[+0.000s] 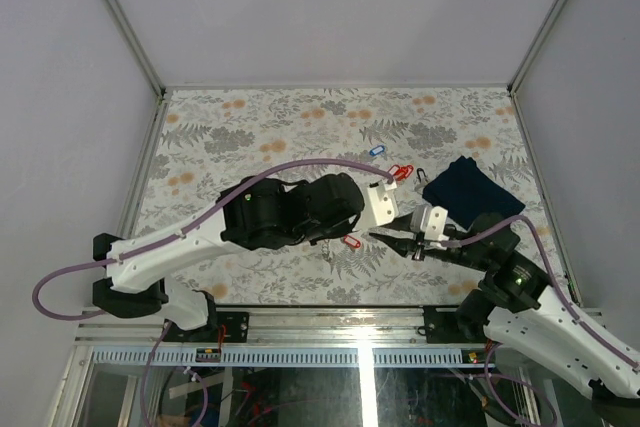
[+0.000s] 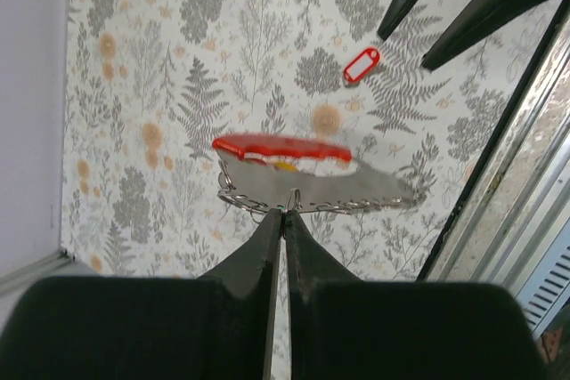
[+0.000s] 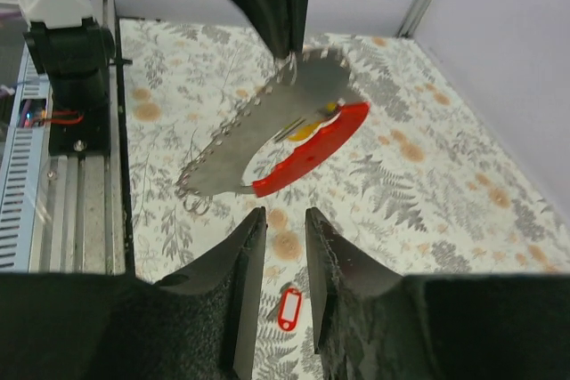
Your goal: Put the keys on the keyring
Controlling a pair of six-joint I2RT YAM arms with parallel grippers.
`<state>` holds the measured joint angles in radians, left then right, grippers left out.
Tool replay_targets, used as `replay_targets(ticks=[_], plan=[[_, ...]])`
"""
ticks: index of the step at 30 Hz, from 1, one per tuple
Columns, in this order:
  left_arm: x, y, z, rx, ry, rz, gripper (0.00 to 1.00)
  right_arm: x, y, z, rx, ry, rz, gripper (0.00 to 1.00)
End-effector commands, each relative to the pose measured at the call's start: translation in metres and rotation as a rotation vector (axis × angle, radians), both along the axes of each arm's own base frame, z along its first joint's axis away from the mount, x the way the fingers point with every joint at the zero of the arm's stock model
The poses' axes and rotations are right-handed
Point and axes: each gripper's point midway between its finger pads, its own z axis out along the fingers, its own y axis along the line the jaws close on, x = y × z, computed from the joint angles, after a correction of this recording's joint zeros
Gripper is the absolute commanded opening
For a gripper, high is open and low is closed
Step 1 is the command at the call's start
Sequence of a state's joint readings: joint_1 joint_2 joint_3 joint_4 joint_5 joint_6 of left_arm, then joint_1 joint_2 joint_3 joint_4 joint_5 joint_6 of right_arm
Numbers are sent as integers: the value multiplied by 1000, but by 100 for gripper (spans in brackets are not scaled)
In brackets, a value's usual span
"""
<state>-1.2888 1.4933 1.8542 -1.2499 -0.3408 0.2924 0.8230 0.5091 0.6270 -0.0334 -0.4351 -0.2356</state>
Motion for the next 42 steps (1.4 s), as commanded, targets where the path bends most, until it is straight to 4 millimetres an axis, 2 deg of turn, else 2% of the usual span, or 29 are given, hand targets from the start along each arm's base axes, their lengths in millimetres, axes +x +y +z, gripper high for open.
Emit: replay_targets(ticks=[1, 5, 7, 10, 15, 20, 29, 35, 42], plan=[[-1, 18, -9, 82, -31, 52, 0, -5, 5, -4, 71, -23, 32, 32], [-4, 29, -36, 187, -27, 76, 0, -10, 10, -24, 120, 3, 63, 34], [-5, 36, -50, 234, -17, 92, 0, -12, 11, -29, 165, 17, 70, 34], [-10, 40, -57, 243, 10, 90, 0, -16, 14, -30, 252, 40, 99, 34], [-22, 26, -45, 158, 70, 24, 0, -26, 24, -22, 364, 40, 195, 36], [-30, 19, -38, 115, 99, -19, 0, -27, 33, -1, 486, 2, 265, 40], [-49, 8, -29, 47, 179, -96, 0, -30, 51, 23, 577, 25, 390, 38], [-50, 7, -27, 40, 178, -108, 0, -32, 61, 27, 573, 36, 437, 38], [-49, 7, -24, 34, 168, -111, 0, -37, 70, 19, 541, 58, 465, 38]])
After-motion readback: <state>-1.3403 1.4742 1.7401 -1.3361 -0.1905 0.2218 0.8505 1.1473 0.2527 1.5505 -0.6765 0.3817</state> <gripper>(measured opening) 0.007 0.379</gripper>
